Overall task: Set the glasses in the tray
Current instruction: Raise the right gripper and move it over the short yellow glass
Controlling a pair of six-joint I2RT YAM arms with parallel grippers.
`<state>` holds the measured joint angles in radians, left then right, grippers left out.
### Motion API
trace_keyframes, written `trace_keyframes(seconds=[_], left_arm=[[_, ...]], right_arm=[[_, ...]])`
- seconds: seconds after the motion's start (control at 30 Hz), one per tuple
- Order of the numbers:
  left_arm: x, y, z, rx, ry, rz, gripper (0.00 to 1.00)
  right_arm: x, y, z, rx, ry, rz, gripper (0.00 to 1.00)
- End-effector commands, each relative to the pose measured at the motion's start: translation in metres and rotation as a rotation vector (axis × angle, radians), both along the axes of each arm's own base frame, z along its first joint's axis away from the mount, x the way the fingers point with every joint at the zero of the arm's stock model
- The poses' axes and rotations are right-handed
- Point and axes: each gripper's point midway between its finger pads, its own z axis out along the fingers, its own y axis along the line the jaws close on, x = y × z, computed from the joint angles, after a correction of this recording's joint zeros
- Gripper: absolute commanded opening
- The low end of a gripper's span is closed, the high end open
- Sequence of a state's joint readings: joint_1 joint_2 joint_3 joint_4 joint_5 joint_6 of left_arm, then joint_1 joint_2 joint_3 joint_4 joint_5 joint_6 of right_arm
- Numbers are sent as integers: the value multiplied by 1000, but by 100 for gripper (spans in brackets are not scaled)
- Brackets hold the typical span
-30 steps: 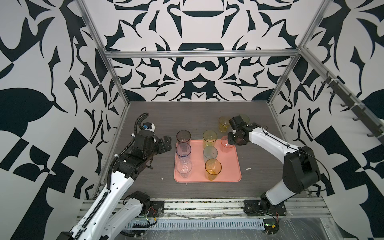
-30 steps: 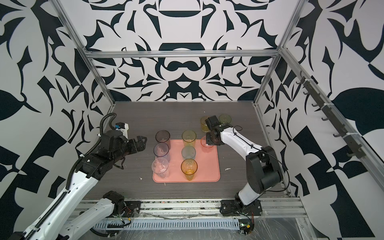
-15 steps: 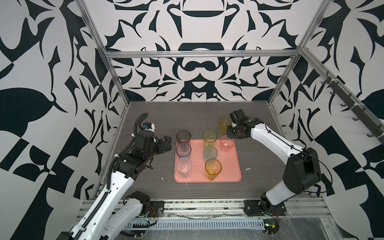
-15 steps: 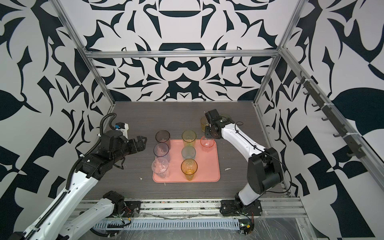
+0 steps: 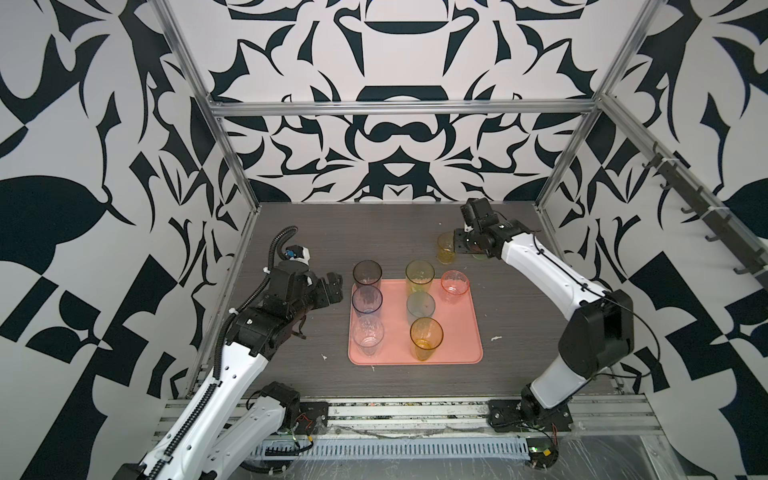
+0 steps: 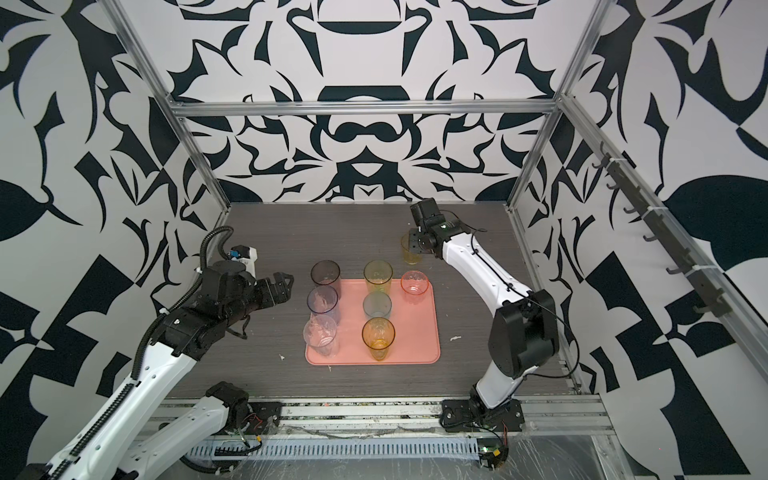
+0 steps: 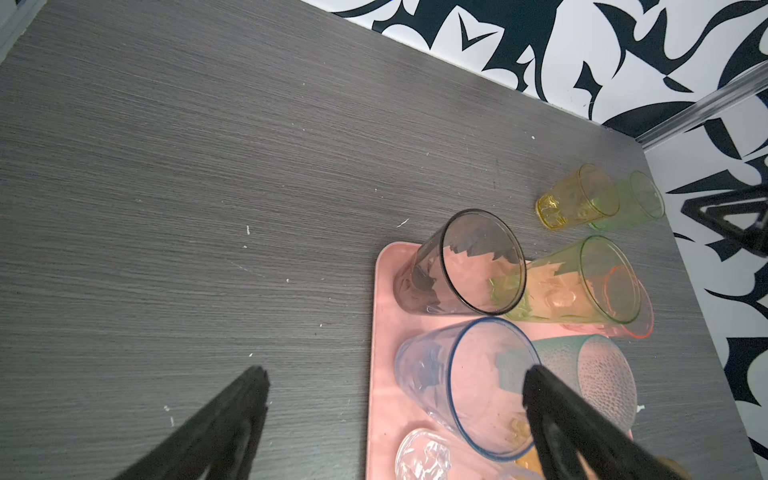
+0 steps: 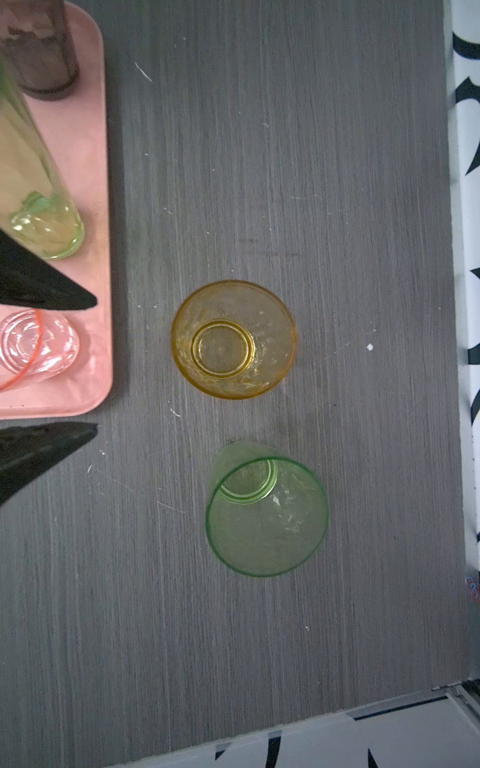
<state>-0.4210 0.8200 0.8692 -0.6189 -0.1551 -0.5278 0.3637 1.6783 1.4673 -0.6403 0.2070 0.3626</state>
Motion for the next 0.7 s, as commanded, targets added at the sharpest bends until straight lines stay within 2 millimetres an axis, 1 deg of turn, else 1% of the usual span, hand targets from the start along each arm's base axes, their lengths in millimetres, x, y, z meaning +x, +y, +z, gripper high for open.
trace_keyframes(seconds=[0.0,0.07,0.1,0.37,0.67], left_arm=[[-2,4,11,-11,-15,19,100],[-2,5,12,-10,-17,24,99],[-2,5,12,-8,-17,26,100],[-2,6,13,-9,-17,33,99],[-3,6,13,-13,-15,35,99]], right_arm=[[24,-7,16,14,-65,-25,49],[32,-9,10,18,-54,-36,50],[34,-5,6,44,-37,-20,50],[54,-5,-23,51,31,-20,51],[67,-4,-42,36,71,-19,51]])
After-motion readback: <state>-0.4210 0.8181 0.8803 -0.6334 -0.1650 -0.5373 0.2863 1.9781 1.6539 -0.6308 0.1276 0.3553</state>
